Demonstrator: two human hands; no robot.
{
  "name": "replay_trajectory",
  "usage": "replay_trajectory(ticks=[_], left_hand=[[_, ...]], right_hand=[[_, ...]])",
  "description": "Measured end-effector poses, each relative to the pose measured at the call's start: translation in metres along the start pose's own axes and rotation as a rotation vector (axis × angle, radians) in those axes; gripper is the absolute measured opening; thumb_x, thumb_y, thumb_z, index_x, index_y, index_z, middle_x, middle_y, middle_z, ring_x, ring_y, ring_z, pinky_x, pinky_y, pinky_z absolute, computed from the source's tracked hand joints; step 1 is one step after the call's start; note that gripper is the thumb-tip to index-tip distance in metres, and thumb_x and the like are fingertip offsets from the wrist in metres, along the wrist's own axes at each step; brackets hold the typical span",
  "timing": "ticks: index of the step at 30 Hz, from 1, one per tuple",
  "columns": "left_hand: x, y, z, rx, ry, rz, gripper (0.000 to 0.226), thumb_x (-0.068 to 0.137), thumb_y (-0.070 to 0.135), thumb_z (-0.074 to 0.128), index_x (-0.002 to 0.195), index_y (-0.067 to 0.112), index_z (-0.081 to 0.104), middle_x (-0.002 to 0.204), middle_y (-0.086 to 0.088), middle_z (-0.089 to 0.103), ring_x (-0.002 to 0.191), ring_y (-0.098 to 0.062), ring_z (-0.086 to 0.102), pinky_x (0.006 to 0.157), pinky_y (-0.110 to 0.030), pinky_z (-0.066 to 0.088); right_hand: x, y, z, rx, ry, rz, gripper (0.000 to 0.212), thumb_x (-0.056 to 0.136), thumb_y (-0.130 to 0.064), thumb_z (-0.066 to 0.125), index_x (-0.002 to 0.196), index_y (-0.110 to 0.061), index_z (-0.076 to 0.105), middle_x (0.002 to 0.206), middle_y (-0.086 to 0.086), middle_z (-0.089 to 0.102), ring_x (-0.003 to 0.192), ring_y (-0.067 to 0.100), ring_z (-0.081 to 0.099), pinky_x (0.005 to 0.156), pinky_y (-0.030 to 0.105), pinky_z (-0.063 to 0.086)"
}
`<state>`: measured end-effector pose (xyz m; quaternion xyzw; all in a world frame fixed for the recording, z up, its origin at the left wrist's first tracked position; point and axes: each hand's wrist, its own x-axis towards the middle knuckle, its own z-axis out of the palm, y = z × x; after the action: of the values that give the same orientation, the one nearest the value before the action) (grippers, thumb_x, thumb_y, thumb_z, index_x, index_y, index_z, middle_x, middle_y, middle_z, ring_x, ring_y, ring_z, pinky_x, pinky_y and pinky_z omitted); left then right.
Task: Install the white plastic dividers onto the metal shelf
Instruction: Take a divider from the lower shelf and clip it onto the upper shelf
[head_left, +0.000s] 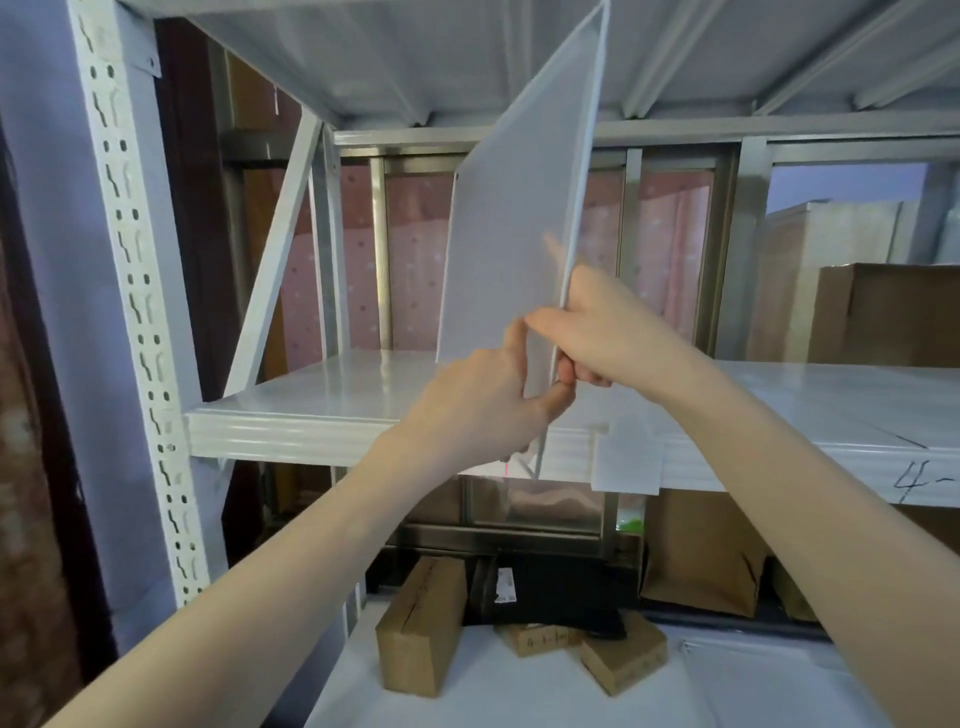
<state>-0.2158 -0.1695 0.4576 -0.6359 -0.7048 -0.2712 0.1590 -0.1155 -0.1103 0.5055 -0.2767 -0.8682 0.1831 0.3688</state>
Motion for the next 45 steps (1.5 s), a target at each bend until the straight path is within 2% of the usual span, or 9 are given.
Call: replay_trajectory(ticks=[5,11,15,18,22,33,36,42,45], left_hand=[[0.012,0.01,0.003,-0.113,0.061,0.049,0.027,0.092,0.022,0.042,0.112,0.003,0.041,0.075,-0.015,0.071,0.07,-0.036,0.066,0.067,-0.043,0.054],[0.036,0.037,0.021,-0.068,0.213,0.103,0.035,0.092,0.015,0.039,0.124,0.002,0.038,0.075,-0.017,0.056,0.066,-0.039,0.048,0.056,-0.035,0.032],[0.056,0.056,0.034,-0.055,0.253,0.118,0.035,0.094,0.017,0.037,0.126,0.004,0.038,0.088,-0.02,0.065,0.079,-0.042,0.059,0.058,-0.034,0.031],[0.07,0.065,0.04,-0.054,0.224,0.099,0.032,0.092,0.018,0.04,0.121,0.004,0.042,0.095,-0.019,0.066,0.085,-0.041,0.059,0.061,-0.033,0.033],[0.085,0.071,0.044,-0.129,0.14,0.057,0.021,0.087,0.015,0.045,0.106,0.007,0.05,0.095,-0.017,0.065,0.087,-0.04,0.059,0.062,-0.033,0.035],[0.103,0.062,0.061,-0.165,0.14,0.024,0.013,0.085,0.013,0.043,0.095,0.009,0.052,0.081,-0.011,0.058,0.078,-0.037,0.055,0.059,-0.031,0.034],[0.103,0.059,0.063,-0.161,0.163,0.015,0.003,0.086,0.014,0.043,0.086,0.014,0.045,0.076,-0.007,0.054,0.072,-0.034,0.049,0.058,-0.031,0.033],[0.104,0.059,0.066,-0.07,0.234,-0.042,0.022,0.087,0.02,0.043,0.101,0.006,0.052,0.092,-0.018,0.065,0.086,-0.04,0.059,0.065,-0.036,0.04],[0.106,0.061,0.066,0.04,0.291,-0.091,0.016,0.087,0.023,0.044,0.087,0.009,0.052,0.092,-0.017,0.067,0.083,-0.037,0.059,0.065,-0.031,0.036]], right_hand=[[0.009,0.0,0.001,-0.052,0.037,-0.037,0.039,0.082,-0.005,0.038,0.12,0.002,0.045,0.044,0.013,0.053,0.026,0.014,0.044,0.027,0.016,0.033],[0.014,0.012,-0.026,-0.057,0.112,-0.023,0.046,0.084,-0.003,0.035,0.13,-0.004,0.033,0.054,0.017,0.057,0.034,0.02,0.046,0.032,0.021,0.036],[0.021,0.032,-0.046,-0.105,0.153,0.034,0.011,0.085,-0.003,0.036,0.088,-0.004,0.047,0.032,0.004,0.051,0.018,0.008,0.04,0.024,0.013,0.031],[0.029,0.049,-0.053,-0.13,0.16,0.048,0.023,0.086,-0.004,0.037,0.065,-0.013,0.038,0.021,0.0,0.046,0.017,0.008,0.04,0.024,0.013,0.031],[0.039,0.067,-0.057,-0.15,0.152,0.038,0.03,0.085,-0.004,0.036,0.059,-0.018,0.031,0.02,-0.005,0.046,0.017,0.009,0.04,0.026,0.017,0.034],[0.062,0.086,-0.05,-0.117,0.124,-0.006,0.032,0.085,-0.004,0.035,0.063,-0.023,0.022,0.029,0.004,0.048,0.017,0.009,0.04,0.027,0.02,0.036],[0.06,0.083,-0.048,-0.134,0.119,-0.025,0.023,0.086,-0.006,0.036,0.078,-0.026,0.028,0.03,0.003,0.048,0.016,0.009,0.039,0.027,0.018,0.032],[0.059,0.08,-0.046,-0.161,0.122,-0.042,0.027,0.087,-0.007,0.035,0.07,-0.026,0.025,0.044,0.007,0.05,0.02,0.01,0.04,0.028,0.02,0.032],[0.058,0.078,-0.045,-0.124,0.085,-0.009,0.014,0.088,-0.009,0.035,0.093,-0.018,0.043,0.045,0.007,0.05,0.027,0.014,0.044,0.027,0.019,0.033]])
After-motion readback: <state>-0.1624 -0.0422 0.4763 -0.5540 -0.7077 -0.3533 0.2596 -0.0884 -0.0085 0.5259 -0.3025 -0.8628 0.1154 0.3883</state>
